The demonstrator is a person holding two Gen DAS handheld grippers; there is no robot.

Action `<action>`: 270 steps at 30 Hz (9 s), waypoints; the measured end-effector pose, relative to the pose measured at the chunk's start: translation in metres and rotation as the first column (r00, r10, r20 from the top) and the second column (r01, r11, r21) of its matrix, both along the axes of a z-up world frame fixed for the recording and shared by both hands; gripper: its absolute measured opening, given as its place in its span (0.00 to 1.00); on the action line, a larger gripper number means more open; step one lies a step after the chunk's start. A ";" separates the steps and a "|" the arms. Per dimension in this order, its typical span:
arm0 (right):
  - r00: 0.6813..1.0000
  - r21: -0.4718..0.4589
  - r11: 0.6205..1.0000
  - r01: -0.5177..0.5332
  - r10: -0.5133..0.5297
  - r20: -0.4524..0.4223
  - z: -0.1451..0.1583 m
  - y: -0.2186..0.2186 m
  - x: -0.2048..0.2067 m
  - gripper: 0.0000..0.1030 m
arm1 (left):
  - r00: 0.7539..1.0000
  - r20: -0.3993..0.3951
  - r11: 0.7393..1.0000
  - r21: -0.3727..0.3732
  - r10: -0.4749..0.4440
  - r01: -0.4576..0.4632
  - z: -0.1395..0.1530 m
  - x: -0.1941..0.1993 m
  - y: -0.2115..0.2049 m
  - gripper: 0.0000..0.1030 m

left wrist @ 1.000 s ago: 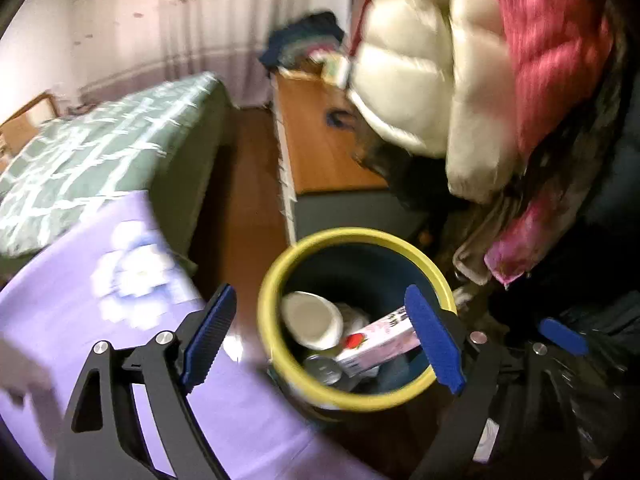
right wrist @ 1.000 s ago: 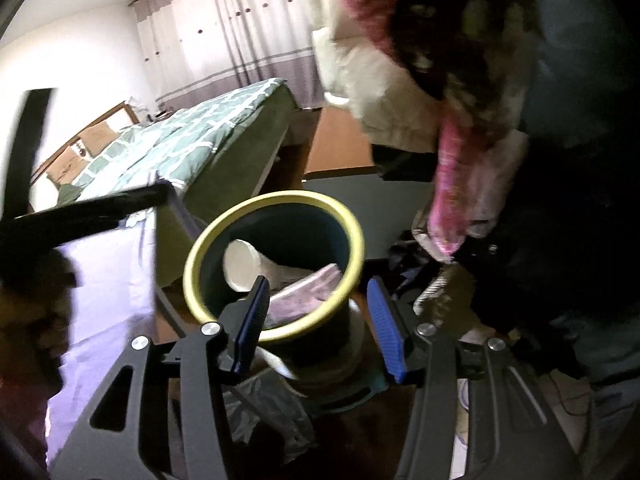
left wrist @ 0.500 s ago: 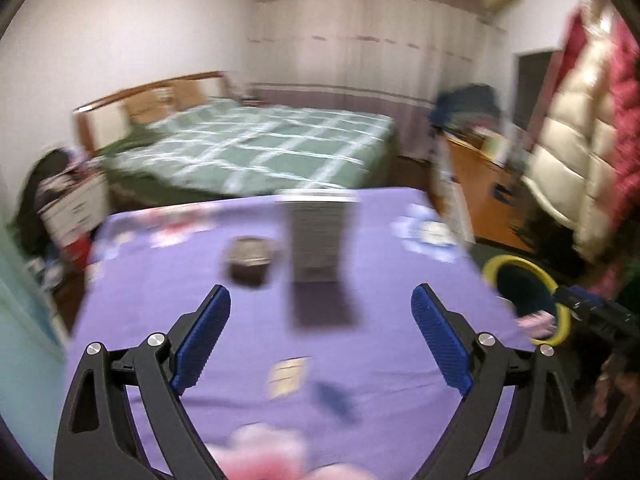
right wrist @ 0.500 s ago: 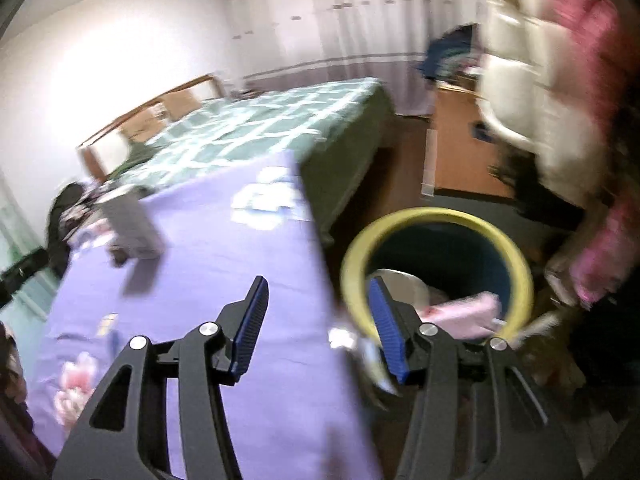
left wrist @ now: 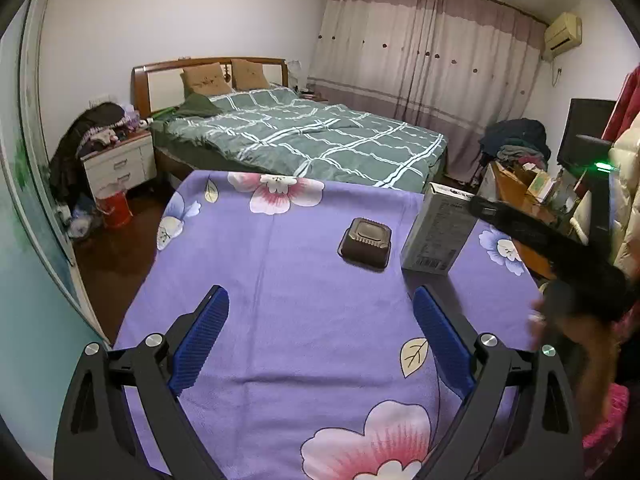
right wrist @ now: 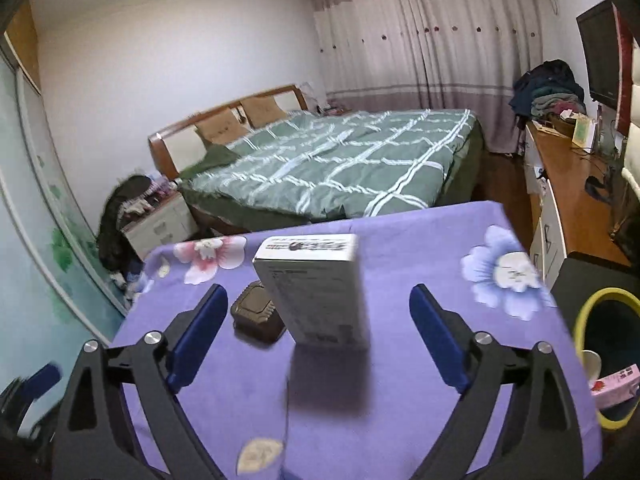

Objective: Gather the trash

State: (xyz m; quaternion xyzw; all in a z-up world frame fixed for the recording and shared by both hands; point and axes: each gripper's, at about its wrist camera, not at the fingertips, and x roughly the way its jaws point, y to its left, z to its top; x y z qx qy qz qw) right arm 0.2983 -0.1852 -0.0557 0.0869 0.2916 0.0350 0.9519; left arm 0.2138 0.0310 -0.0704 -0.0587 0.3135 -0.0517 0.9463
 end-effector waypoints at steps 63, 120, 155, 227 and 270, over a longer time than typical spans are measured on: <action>0.822 -0.116 0.822 0.557 -0.566 -0.060 -0.024 -0.291 -0.115 0.74 | 0.918 -0.321 0.955 0.099 -0.234 0.278 -0.106 0.263 -0.119 0.78; 0.820 -0.052 0.840 0.540 -0.539 -0.192 -0.141 -0.427 -0.298 0.74 | 0.613 -0.345 0.659 -0.022 -0.711 0.752 -0.124 0.090 -0.624 0.64; 0.603 0.112 0.976 -0.185 0.203 -0.772 -0.678 -0.242 -0.205 0.32 | 0.898 -0.026 0.885 -0.184 -0.439 0.427 -0.074 0.121 -0.500 0.91; 0.963 -0.231 0.936 0.264 -0.267 0.019 0.011 -0.236 -0.241 0.78 | 0.998 0.059 0.999 0.015 -0.033 0.032 0.023 -0.076 -0.089 0.95; 0.981 -0.140 0.974 0.178 -0.165 0.103 0.049 -0.145 -0.320 0.93 | 0.987 0.159 0.998 0.058 -0.028 0.019 0.054 -0.183 -0.055 0.95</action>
